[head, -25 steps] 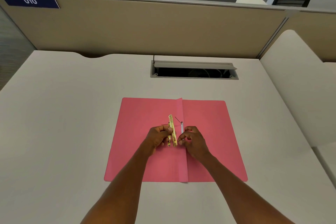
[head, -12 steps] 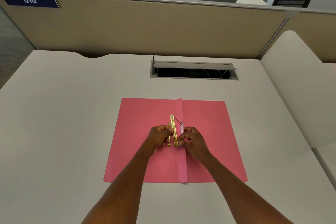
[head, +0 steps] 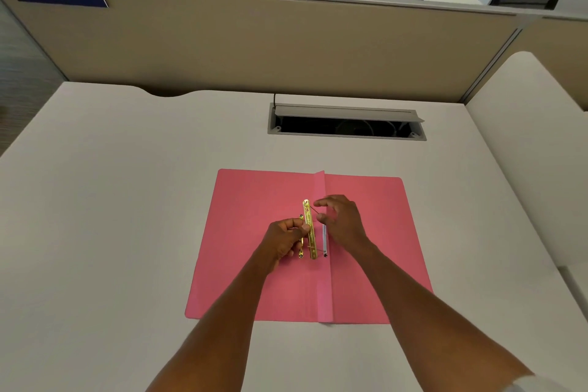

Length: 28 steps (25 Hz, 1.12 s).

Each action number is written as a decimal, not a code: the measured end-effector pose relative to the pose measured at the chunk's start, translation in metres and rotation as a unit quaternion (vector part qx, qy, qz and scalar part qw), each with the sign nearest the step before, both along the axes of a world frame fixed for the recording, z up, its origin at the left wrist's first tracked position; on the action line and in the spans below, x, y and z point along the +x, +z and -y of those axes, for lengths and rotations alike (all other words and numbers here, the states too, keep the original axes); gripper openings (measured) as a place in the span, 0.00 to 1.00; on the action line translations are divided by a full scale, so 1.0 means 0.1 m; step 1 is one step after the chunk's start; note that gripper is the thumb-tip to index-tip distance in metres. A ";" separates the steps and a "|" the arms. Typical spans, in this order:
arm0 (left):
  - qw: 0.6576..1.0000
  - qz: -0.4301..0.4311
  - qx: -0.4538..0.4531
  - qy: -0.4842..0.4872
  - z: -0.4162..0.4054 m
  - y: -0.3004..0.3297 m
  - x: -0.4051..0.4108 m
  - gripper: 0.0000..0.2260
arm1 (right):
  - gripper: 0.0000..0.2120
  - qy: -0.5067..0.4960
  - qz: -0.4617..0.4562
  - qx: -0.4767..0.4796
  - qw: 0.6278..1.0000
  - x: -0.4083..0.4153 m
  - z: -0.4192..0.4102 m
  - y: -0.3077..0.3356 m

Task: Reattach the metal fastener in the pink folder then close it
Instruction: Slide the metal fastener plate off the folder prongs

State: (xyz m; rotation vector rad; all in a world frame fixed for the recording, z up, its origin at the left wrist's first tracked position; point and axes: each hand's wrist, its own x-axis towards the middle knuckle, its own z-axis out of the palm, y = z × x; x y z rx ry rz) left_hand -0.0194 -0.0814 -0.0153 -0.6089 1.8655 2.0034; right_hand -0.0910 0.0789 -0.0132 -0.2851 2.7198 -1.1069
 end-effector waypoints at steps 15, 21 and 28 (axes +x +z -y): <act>1.000 -0.001 0.004 -0.010 -0.04 -0.02 -0.07 0.05 | 0.07 0.005 0.052 -0.039 0.998 -0.11 0.03 -0.13; 1.000 -0.001 0.003 -0.015 -0.05 0.00 -0.08 0.03 | 0.06 0.001 0.055 -0.058 0.997 -0.12 0.03 -0.09; 1.000 0.003 -0.004 -0.015 -0.06 0.01 -0.09 0.02 | 0.07 0.010 0.056 -0.069 0.996 -0.10 0.02 -0.03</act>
